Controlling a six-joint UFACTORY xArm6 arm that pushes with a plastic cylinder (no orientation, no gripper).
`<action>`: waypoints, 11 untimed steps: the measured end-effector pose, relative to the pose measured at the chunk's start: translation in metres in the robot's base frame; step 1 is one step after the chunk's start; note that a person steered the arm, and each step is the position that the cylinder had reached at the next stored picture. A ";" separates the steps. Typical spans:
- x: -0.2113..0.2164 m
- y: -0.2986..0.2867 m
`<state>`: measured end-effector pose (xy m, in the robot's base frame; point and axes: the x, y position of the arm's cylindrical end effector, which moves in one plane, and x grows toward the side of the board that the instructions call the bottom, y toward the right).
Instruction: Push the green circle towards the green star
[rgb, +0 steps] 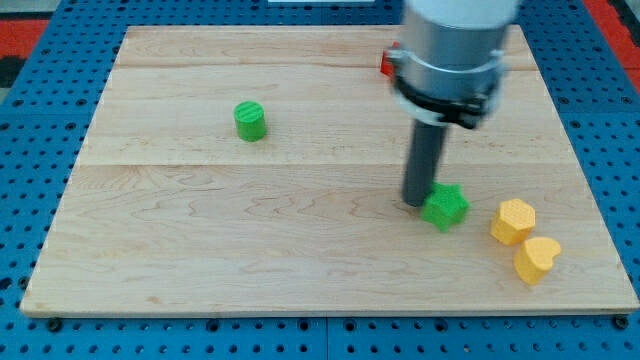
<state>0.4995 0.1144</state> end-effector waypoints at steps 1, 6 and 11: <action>-0.011 -0.008; -0.121 -0.192; -0.051 -0.184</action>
